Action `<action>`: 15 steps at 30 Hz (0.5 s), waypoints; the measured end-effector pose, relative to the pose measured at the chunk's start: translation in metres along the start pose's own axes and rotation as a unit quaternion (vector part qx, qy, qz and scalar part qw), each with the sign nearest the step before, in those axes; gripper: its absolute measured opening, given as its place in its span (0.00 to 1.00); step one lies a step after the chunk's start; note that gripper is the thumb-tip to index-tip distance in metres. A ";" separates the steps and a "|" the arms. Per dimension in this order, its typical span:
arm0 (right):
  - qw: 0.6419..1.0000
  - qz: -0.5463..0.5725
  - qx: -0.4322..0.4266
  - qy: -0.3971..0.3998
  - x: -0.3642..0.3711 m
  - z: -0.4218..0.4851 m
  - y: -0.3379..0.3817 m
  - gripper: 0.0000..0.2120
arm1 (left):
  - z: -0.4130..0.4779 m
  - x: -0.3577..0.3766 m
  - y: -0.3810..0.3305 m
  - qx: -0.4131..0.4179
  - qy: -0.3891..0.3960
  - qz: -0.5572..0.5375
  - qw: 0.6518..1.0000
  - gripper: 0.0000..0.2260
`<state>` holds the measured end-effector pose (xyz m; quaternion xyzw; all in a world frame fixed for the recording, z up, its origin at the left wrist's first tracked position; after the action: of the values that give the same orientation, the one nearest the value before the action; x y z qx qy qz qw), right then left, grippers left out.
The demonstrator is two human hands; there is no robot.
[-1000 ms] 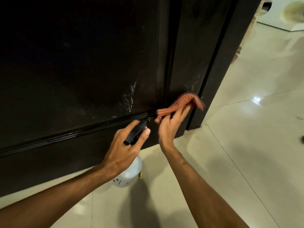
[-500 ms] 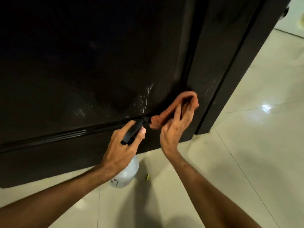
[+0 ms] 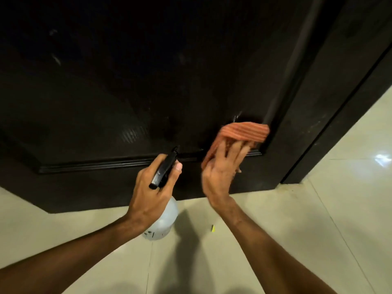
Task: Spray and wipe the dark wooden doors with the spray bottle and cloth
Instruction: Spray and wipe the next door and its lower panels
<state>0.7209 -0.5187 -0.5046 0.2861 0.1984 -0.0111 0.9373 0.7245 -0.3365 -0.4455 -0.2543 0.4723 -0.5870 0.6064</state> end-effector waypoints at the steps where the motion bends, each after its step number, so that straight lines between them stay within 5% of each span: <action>1: 0.992 0.001 -0.115 0.048 0.008 -0.007 0.017 0.32 | -0.001 -0.007 0.002 -0.002 -0.008 0.001 1.000 0.17; 3: 0.953 -0.010 -0.290 0.087 0.014 -0.012 0.029 0.30 | -0.005 -0.020 0.006 -0.007 -0.020 0.003 1.000 0.16; 4: 0.952 -0.019 -0.299 0.066 0.014 -0.006 0.025 0.29 | -0.008 -0.026 0.008 -0.011 -0.025 0.005 1.000 0.16; 7: 0.996 -0.001 -0.041 -0.078 0.008 0.013 0.011 0.26 | -0.012 -0.043 0.014 -0.024 -0.038 0.024 0.999 0.11; 9: 0.985 0.043 0.087 -0.145 0.007 0.018 0.024 0.27 | -0.012 -0.052 0.015 -0.028 -0.054 0.028 0.998 0.08; 10: 0.988 0.053 0.058 -0.133 0.012 0.017 0.038 0.29 | -0.013 -0.055 0.016 -0.030 -0.062 0.029 0.997 0.09; 12: 0.990 0.024 -0.131 -0.041 0.027 0.004 0.068 0.32 | -0.014 -0.062 0.019 -0.032 -0.071 0.030 0.997 0.11; 15: 0.949 -0.016 -0.312 0.045 0.039 -0.016 0.083 0.34 | -0.016 -0.070 0.021 -0.029 -0.080 0.029 0.996 0.14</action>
<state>0.7624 -0.4370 -0.4868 -0.0237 0.2382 0.0491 0.9697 0.7298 -0.2626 -0.4515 -0.3042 0.4457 -0.5332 0.6515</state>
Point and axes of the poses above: each hand's wrist, its own z-axis towards the middle knuckle, its own x-axis out of the palm, y = z × x, the point moved 2 cm from there along z, towards the middle knuckle, and after that the axes turned 9 degrees about -y, right-handed, at the moved point
